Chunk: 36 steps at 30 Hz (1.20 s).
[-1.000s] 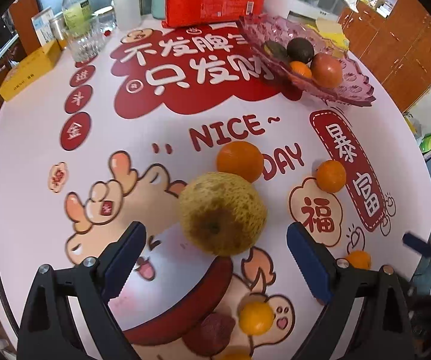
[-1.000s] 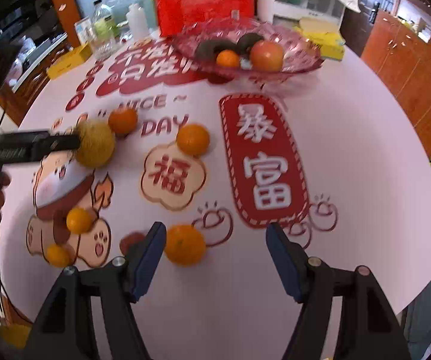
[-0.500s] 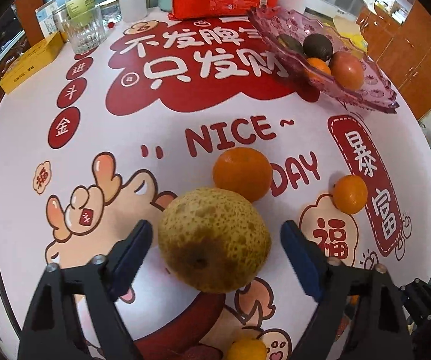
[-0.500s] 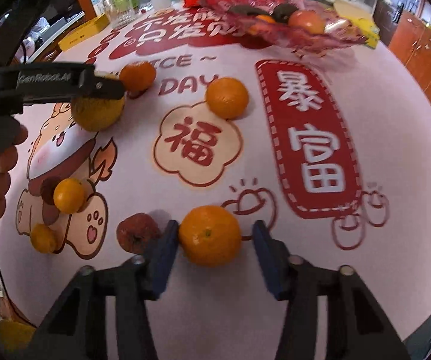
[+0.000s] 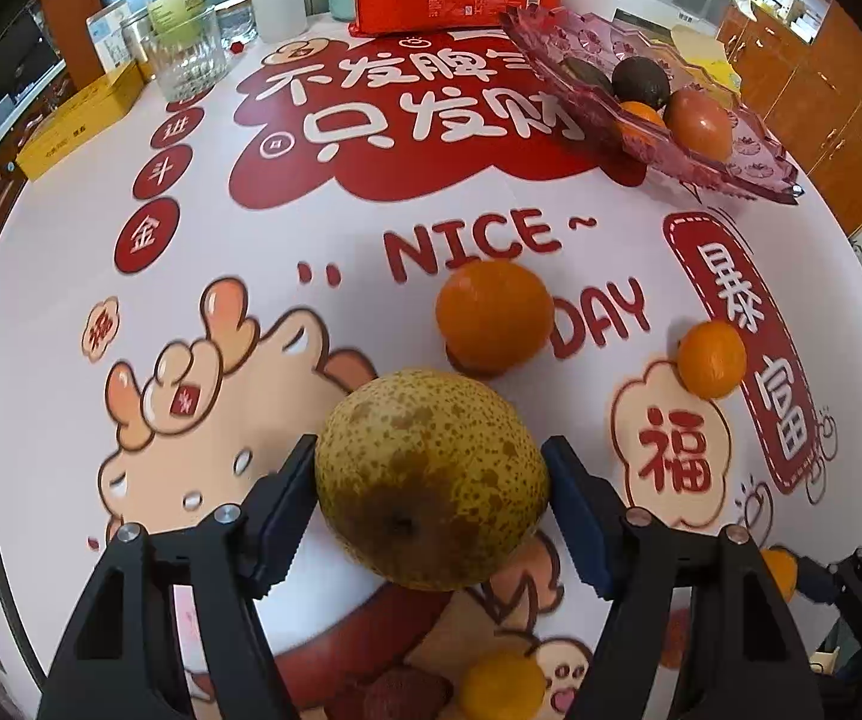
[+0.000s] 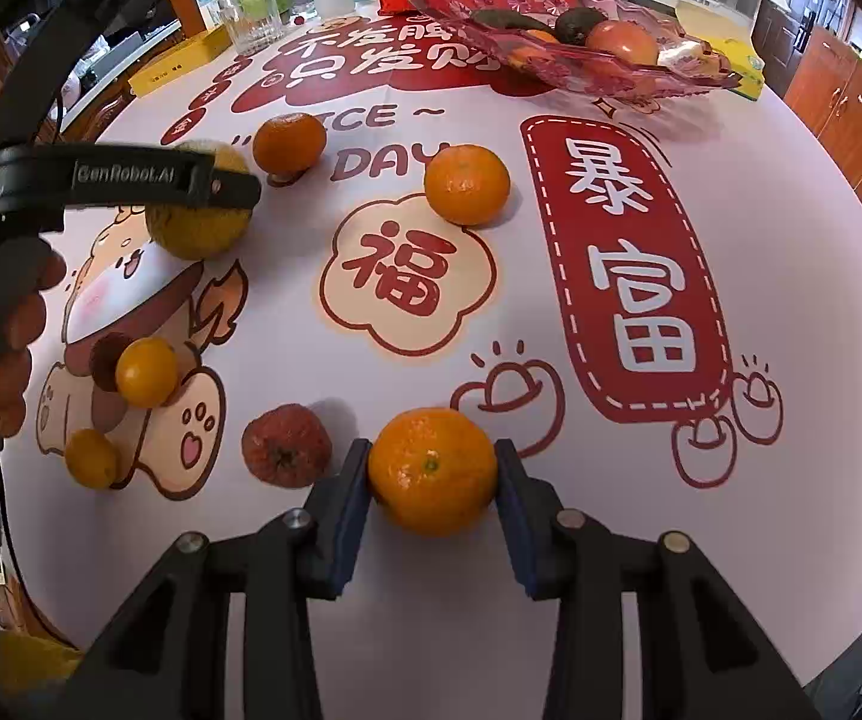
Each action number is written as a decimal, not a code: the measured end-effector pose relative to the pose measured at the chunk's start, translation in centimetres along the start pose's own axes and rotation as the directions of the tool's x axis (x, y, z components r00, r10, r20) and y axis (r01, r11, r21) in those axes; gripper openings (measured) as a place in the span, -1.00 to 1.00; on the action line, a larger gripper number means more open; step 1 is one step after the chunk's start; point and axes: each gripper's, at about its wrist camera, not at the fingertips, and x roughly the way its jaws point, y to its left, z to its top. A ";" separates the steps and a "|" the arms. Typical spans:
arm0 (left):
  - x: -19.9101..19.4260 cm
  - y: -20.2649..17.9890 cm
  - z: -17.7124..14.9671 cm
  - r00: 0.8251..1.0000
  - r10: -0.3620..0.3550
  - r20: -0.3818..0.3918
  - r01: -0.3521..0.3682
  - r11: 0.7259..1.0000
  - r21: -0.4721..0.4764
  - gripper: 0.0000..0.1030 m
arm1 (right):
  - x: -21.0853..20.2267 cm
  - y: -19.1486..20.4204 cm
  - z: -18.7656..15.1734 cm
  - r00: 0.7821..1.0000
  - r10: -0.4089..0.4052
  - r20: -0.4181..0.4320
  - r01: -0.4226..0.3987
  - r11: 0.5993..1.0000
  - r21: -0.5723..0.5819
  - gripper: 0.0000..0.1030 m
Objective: Organize fruits
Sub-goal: 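Grasp the brown pear with the left tool while the right tool grasps a tangerine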
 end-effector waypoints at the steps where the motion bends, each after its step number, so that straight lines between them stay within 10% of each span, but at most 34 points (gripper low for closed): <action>1: -0.3 0.1 -0.3 1.000 -0.004 0.002 0.004 1.000 -0.002 0.39 | -0.3 -0.1 0.1 1.000 -0.002 0.004 0.002 1.000 0.000 -0.23; 13: -8.5 -1.9 -1.2 0.990 -0.088 0.115 0.084 0.996 0.041 0.39 | -8.3 -3.6 1.3 0.986 -0.083 0.146 0.083 0.997 0.009 -0.23; 36: -21.1 -10.7 6.2 0.917 -0.220 0.333 0.148 0.962 0.229 0.39 | -22.4 -10.6 7.2 0.875 -0.252 0.412 0.237 0.968 0.088 -0.23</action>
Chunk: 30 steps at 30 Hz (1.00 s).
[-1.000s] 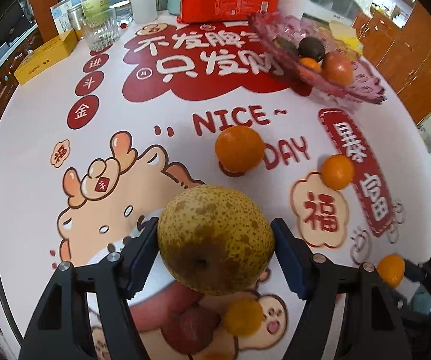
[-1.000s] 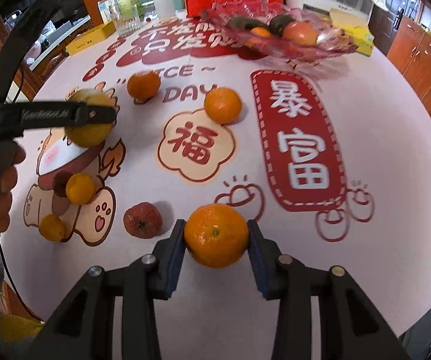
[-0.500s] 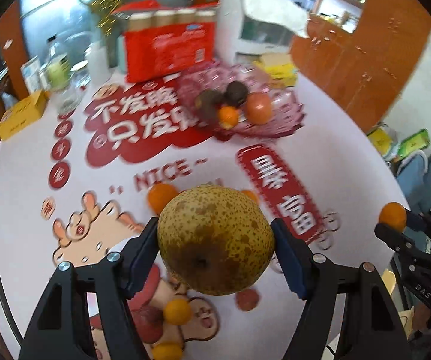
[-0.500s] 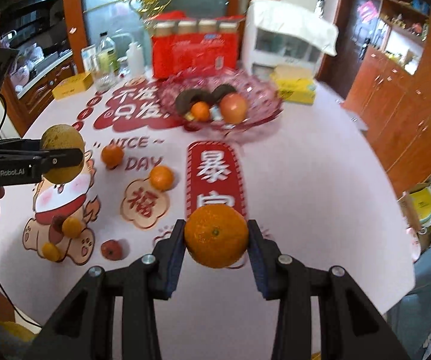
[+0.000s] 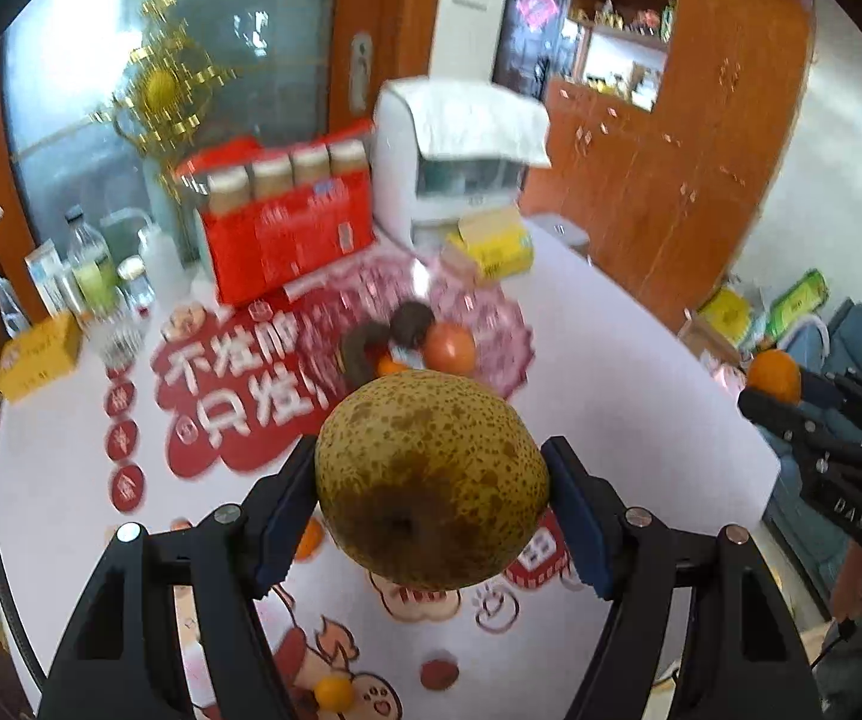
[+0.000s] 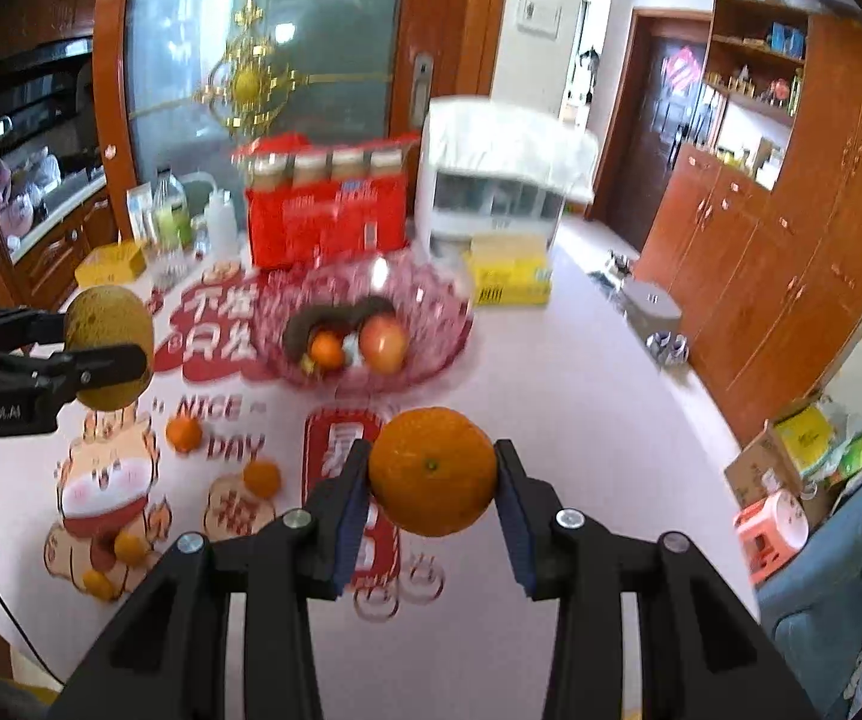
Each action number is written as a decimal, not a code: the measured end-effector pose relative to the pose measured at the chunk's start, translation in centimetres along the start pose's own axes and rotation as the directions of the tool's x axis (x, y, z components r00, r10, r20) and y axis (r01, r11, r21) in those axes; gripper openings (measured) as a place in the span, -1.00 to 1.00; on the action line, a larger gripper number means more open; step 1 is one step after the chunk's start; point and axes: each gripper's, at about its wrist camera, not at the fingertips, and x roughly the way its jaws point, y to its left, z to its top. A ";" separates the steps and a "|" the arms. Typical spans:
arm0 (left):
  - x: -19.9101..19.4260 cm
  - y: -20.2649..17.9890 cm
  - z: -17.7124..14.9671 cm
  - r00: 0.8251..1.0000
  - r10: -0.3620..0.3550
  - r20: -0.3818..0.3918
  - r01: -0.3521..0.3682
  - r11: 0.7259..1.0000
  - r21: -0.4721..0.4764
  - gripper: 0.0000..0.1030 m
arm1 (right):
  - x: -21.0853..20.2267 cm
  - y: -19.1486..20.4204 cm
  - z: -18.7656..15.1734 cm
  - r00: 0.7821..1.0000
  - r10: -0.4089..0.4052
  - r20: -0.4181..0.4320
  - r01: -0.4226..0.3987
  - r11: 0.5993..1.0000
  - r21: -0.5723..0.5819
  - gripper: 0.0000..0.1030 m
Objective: Organize fruits
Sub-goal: 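Grasp the brown pear with the left tool while the right tool grasps a tangerine, then carry pear and tangerine over the pink bowl and release them inside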
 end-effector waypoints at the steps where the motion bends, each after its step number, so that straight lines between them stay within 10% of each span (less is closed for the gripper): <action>1: -0.6 0.1 1.0 1.000 0.016 0.021 -0.016 1.000 -0.003 0.39 | -0.3 -0.2 1.1 1.000 -0.004 0.020 0.004 1.000 -0.011 -0.23; 13: -1.4 -0.2 7.6 0.980 0.172 0.096 -0.160 0.979 -0.124 0.40 | 2.1 -3.7 11.2 0.990 0.071 0.122 -0.058 0.992 -0.108 -0.23; 30: 12.8 -0.6 7.3 0.952 0.283 -0.114 -0.301 0.934 -0.192 0.40 | 18.2 -3.9 12.4 0.960 0.275 -0.051 -0.279 0.955 -0.102 -0.22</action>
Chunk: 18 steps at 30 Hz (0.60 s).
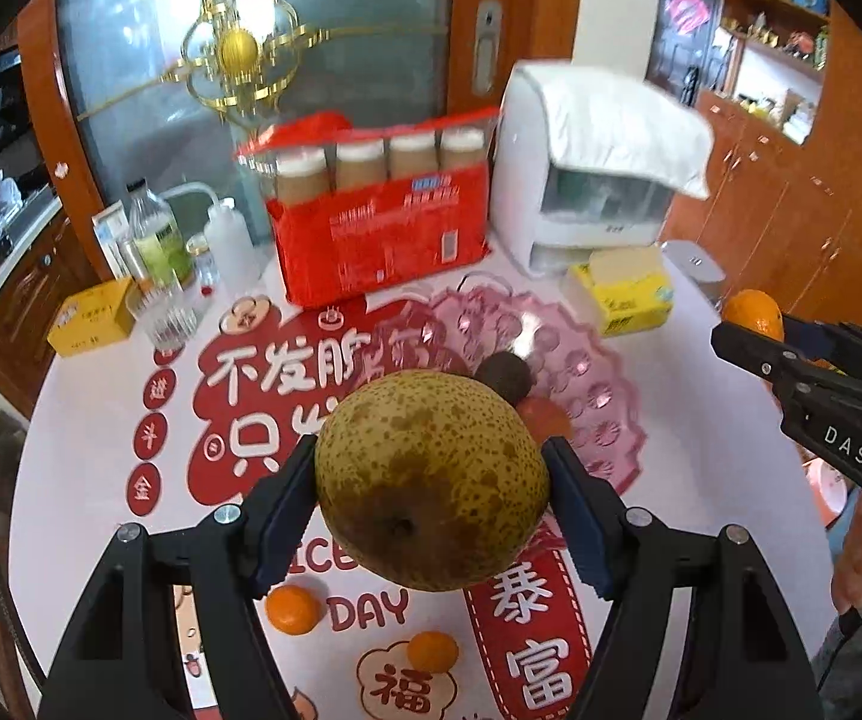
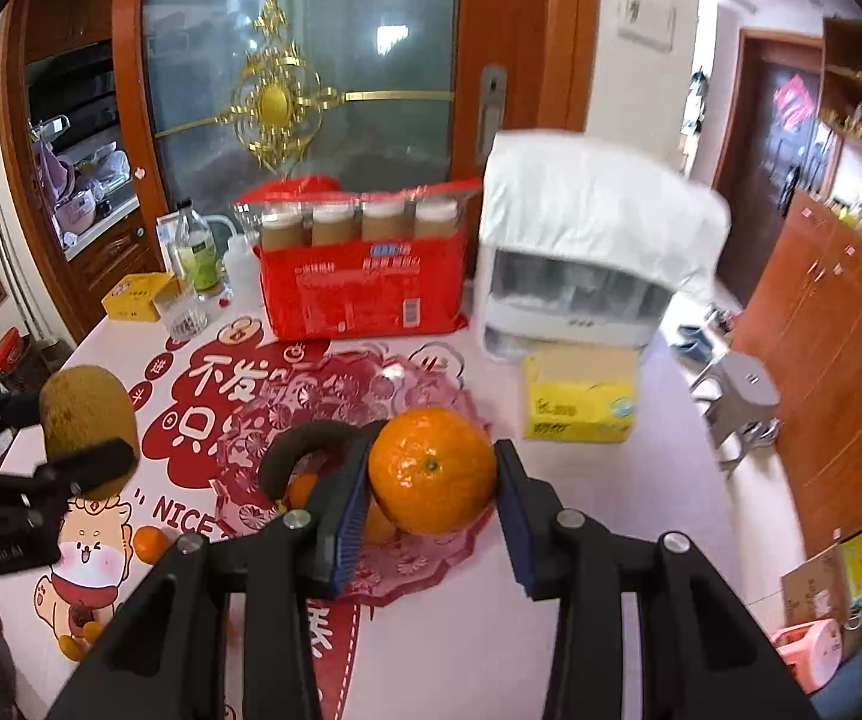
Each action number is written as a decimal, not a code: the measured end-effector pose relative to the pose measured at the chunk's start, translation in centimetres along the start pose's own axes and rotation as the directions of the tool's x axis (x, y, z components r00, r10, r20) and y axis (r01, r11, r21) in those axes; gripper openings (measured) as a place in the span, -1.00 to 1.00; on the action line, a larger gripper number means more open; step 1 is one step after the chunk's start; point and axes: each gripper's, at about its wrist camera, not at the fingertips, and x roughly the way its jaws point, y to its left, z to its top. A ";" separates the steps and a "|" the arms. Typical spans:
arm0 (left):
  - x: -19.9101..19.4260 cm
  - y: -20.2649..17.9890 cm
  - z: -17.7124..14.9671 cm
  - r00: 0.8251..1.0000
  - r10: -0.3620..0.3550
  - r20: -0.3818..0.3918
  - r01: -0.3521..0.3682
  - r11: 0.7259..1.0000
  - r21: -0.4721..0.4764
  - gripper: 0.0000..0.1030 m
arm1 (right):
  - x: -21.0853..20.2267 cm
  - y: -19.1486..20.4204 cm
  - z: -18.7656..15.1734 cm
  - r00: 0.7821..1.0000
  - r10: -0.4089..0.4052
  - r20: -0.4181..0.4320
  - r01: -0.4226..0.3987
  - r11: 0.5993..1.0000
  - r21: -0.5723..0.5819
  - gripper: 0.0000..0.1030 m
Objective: Organize fruits
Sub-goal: 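Carry pear and tangerine over the pink bowl and release them inside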
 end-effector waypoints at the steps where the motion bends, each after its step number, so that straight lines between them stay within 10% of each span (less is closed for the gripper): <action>1: 1.0 -0.2 -0.1 1.000 0.008 -0.014 -0.008 1.000 -0.003 0.40 | 1.0 -0.2 -0.2 1.000 0.010 -0.010 -0.010 1.000 0.004 -0.22; 18: 14.5 -4.1 -2.7 0.971 0.064 -0.231 -0.060 0.998 0.024 0.40 | 13.7 -2.9 -4.0 0.991 -0.010 -0.133 0.020 0.997 0.068 -0.22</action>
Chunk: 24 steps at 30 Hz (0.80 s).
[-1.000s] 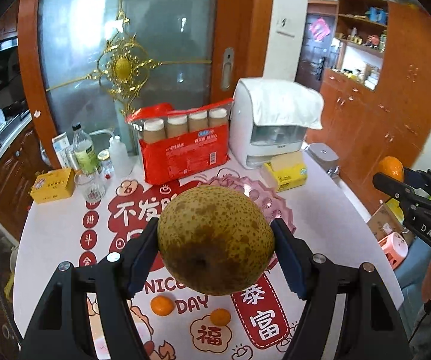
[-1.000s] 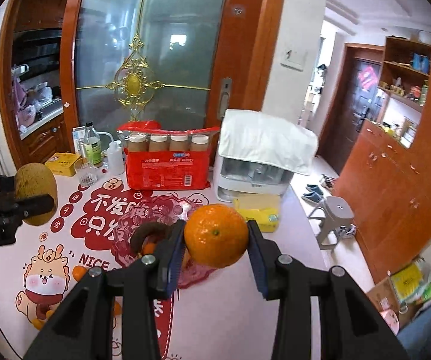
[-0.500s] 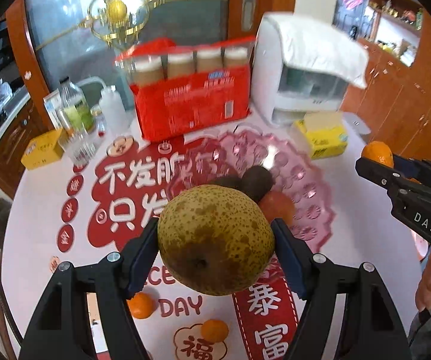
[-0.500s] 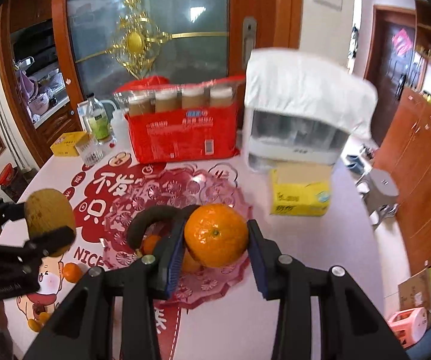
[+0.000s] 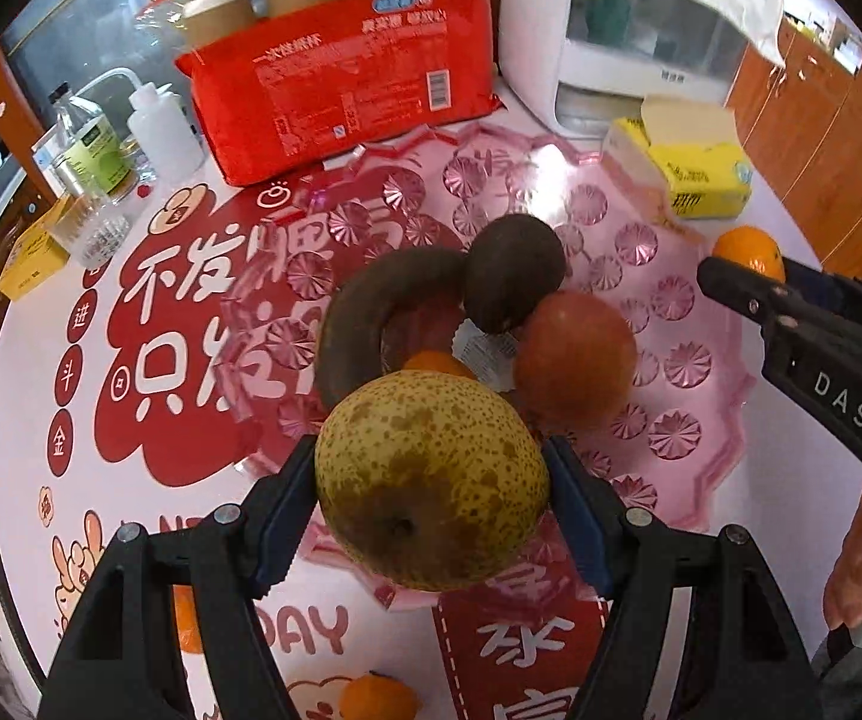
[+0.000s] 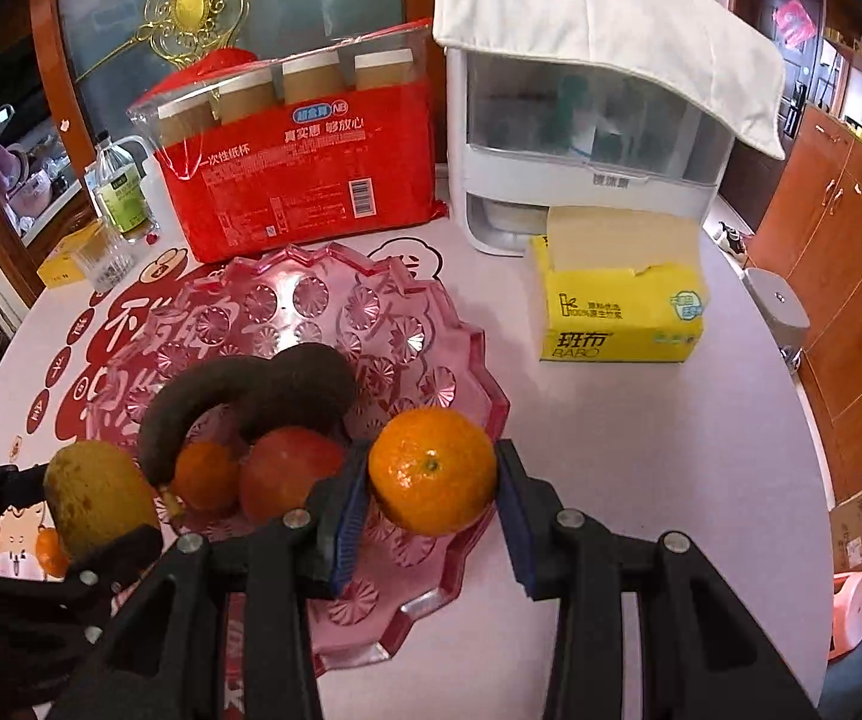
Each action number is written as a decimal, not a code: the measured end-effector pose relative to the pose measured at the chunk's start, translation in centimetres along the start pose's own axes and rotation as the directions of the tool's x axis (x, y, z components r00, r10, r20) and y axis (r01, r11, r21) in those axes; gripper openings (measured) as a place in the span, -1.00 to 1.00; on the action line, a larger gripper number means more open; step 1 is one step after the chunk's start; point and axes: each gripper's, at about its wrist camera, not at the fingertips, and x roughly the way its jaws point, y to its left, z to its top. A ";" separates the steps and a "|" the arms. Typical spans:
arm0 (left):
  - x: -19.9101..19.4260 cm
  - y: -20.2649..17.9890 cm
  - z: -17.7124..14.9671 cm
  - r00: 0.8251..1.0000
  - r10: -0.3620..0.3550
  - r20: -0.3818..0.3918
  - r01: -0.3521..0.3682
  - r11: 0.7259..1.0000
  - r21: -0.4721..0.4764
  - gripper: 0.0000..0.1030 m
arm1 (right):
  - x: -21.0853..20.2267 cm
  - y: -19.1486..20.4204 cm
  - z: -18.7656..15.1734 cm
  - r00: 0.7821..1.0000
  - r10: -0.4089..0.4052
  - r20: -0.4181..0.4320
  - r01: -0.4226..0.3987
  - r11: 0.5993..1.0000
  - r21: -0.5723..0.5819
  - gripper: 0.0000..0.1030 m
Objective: Organize fruits
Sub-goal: 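Carry pear and tangerine over the pink bowl and release them inside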
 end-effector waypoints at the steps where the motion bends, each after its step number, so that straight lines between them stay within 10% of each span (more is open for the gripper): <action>1: 0.3 -0.1 0.0 1.000 0.007 -0.002 -0.007 1.000 0.004 0.40 | 0.3 0.1 0.0 1.000 0.002 0.003 -0.002 1.000 -0.002 -0.22; 15: 1.2 0.2 0.2 0.999 0.052 0.017 -0.052 0.999 0.009 0.54 | 3.1 2.4 0.8 0.999 0.043 -0.011 -0.044 0.996 -0.073 -0.16; 18: -0.4 -0.1 0.3 0.994 0.066 0.087 -0.069 0.997 0.037 0.88 | 2.2 2.7 0.9 0.999 0.034 0.039 -0.030 0.996 -0.090 0.13; 24: -2.1 -0.6 0.3 0.989 0.082 0.127 -0.092 0.993 0.074 0.92 | 1.0 2.6 1.4 0.995 0.062 0.074 -0.057 0.996 -0.070 0.31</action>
